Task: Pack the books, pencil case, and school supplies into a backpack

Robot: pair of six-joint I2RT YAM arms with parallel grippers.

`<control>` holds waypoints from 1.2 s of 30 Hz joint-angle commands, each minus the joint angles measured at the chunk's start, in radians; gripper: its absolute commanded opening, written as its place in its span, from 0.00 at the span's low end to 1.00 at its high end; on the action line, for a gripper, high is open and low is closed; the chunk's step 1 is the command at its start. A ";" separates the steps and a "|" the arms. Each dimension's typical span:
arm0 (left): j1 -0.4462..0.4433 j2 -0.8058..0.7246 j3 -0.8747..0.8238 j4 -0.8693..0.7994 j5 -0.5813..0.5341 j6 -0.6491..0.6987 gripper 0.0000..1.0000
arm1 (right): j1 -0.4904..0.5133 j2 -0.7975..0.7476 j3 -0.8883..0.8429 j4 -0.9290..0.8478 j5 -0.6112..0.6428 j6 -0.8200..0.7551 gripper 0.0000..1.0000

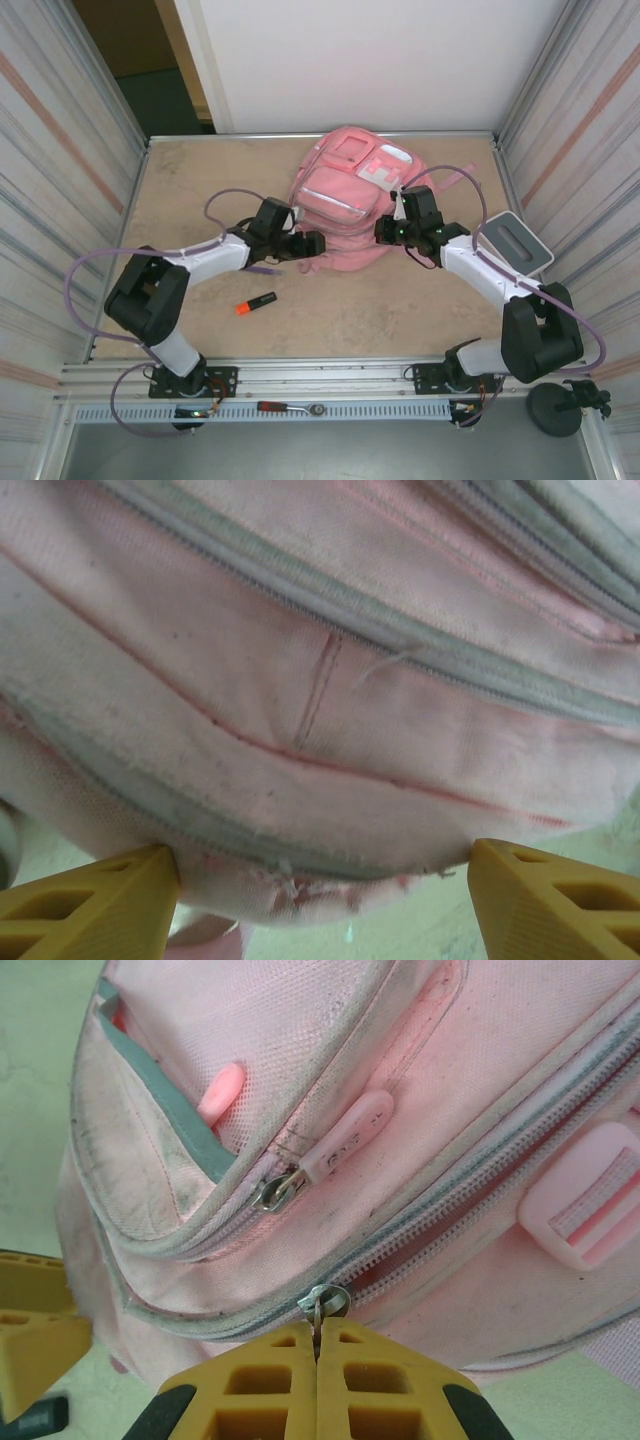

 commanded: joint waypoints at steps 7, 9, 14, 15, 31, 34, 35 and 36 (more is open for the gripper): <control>0.010 0.116 0.127 0.068 -0.020 -0.011 0.48 | 0.010 -0.043 -0.033 -0.004 0.038 -0.073 0.00; 0.017 0.131 0.140 0.063 -0.018 0.006 0.33 | 0.004 -0.046 -0.043 -0.023 0.084 -0.098 0.00; 0.068 0.136 0.141 0.057 0.043 0.068 0.00 | -0.047 -0.032 -0.041 -0.086 0.222 -0.119 0.00; 0.080 0.133 0.143 0.047 0.062 0.085 0.00 | -0.066 -0.022 -0.035 -0.102 0.245 -0.115 0.00; 0.246 0.146 0.238 -0.161 0.187 0.319 0.00 | -0.219 0.148 0.102 -0.174 0.301 -0.127 0.00; 0.257 0.158 0.264 -0.187 0.200 0.344 0.00 | -0.229 0.180 0.127 -0.176 0.294 -0.133 0.00; 0.259 0.164 0.276 -0.200 0.201 0.356 0.00 | -0.237 0.197 0.141 -0.178 0.288 -0.136 0.00; 0.260 0.171 0.285 -0.207 0.206 0.363 0.00 | -0.243 0.209 0.152 -0.181 0.276 -0.138 0.00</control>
